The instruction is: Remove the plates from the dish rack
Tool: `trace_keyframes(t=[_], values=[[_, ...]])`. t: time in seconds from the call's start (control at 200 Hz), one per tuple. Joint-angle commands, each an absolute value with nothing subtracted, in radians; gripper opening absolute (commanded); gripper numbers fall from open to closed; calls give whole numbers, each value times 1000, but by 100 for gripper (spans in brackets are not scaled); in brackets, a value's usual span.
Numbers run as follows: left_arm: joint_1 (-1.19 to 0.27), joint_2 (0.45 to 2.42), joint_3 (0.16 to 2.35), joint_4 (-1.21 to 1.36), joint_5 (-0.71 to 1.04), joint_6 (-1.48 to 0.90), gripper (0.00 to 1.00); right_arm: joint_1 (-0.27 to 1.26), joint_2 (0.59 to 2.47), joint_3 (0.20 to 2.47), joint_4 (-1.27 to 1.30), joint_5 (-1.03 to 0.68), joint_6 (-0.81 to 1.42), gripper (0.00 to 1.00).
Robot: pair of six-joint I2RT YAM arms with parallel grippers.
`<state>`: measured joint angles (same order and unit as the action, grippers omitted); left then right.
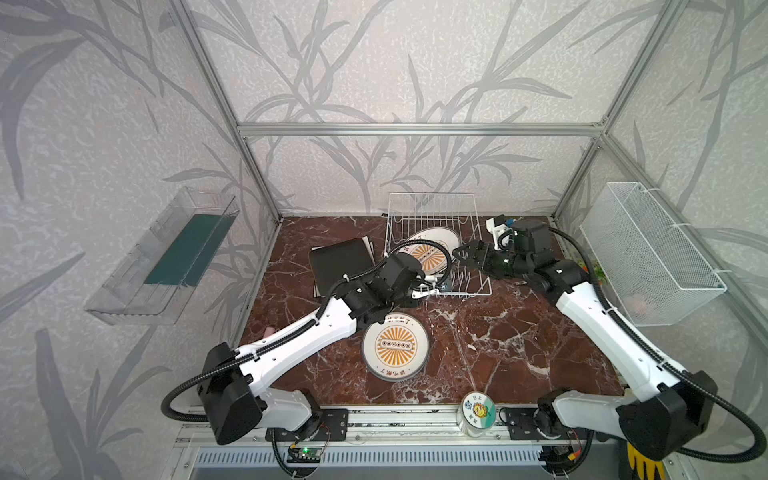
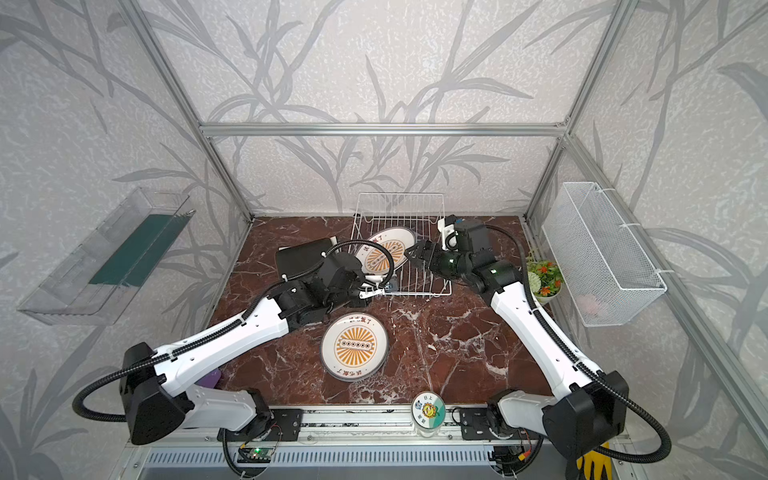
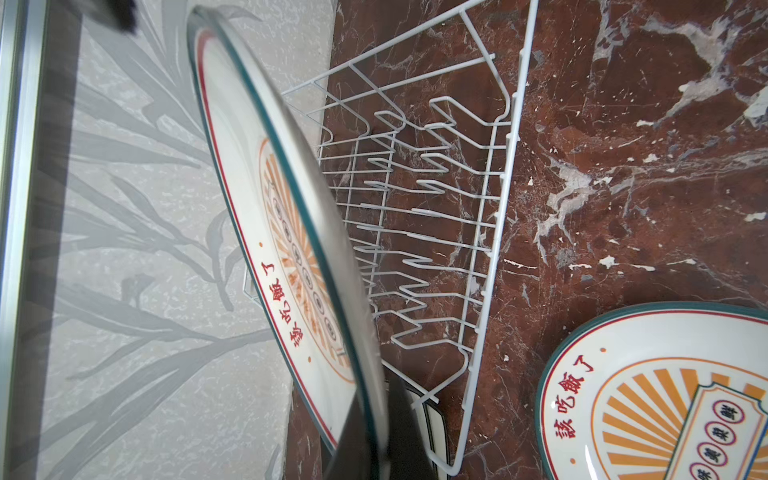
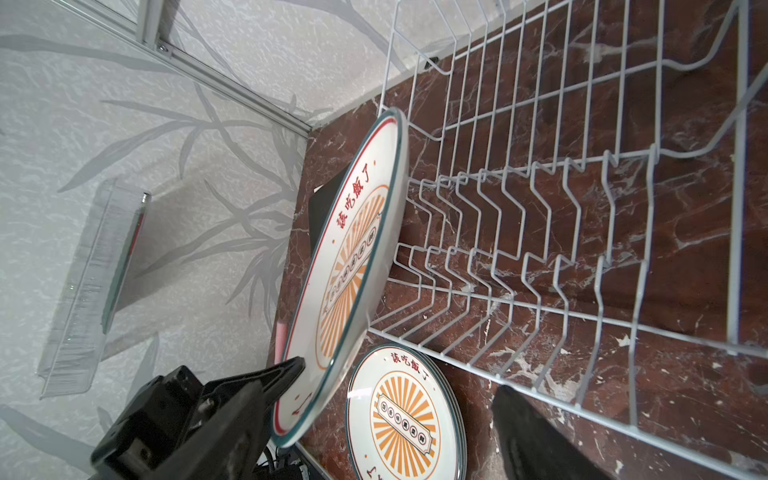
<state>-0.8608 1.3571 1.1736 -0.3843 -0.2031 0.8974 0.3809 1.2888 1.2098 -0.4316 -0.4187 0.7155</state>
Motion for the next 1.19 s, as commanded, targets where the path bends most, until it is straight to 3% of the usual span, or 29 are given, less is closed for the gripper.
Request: trace_keyframes(t=[0.0, 0.445, 0.74, 1.189], values=[[-875, 1333, 1162, -282, -256, 979, 0, 395, 1312, 1243, -443, -392, 730, 83], [-900, 1325, 1087, -187, -292, 1068, 0, 414, 1377, 1239, -455, -423, 751, 66], [-909, 1325, 1038, -105, -337, 1096, 0, 416, 1395, 1237, -462, -426, 755, 64], [-917, 1338, 993, -47, -367, 1151, 0, 418, 1413, 1211, -371, -497, 816, 29]])
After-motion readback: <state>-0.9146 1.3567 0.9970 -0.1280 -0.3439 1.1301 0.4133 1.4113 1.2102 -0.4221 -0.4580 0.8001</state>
